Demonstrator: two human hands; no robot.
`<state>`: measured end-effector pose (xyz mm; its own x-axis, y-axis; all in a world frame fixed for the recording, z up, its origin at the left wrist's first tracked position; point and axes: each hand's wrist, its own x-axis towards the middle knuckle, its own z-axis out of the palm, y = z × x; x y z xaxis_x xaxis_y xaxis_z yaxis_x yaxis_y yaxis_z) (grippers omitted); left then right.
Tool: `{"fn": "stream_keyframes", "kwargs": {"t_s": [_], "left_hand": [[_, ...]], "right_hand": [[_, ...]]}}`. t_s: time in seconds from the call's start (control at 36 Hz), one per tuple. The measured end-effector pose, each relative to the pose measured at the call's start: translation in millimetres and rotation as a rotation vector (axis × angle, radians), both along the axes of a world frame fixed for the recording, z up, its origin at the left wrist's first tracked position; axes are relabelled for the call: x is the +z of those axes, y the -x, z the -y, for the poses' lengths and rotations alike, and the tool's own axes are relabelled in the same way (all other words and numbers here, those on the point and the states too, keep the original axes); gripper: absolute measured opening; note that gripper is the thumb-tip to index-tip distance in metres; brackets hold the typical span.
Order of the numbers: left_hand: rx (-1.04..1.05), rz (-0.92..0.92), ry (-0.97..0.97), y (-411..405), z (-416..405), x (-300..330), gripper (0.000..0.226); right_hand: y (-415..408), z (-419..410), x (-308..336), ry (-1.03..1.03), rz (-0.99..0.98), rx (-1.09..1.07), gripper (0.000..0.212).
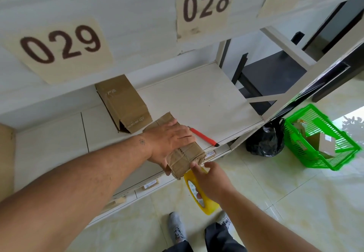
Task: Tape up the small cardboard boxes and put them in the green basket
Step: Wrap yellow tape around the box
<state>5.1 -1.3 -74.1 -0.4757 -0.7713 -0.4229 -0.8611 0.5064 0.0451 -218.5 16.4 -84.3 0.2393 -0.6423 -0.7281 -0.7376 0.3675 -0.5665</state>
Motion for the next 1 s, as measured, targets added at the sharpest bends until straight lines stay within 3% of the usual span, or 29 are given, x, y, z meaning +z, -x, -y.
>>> {"fn": "stream_keyframes", "kwargs": {"t_s": [0.11,0.39,0.5,0.64,0.83,1.0], "left_hand": [[-0.001,-0.015,-0.001,-2,0,-3,0.128],[-0.016,-0.054,0.017,-3,1,-2,0.127],[-0.030,-0.062,0.028,-4,2,-4,0.126],[-0.021,-0.079,0.012,-6,4,-4,0.126],[-0.017,-0.090,0.005,-11,9,-4,0.125],[-0.002,-0.057,0.007,-12,16,-1,0.124]], "right_hand": [[7,9,2,0.051,-0.107,0.071,0.074],[18,6,-20,0.081,-0.067,0.153,0.050],[14,8,-22,0.130,-0.132,0.224,0.063],[12,6,-17,0.241,-0.195,0.288,0.065],[25,2,-30,0.122,-0.041,0.159,0.034],[10,15,-29,0.185,-0.138,0.248,0.046]]}}
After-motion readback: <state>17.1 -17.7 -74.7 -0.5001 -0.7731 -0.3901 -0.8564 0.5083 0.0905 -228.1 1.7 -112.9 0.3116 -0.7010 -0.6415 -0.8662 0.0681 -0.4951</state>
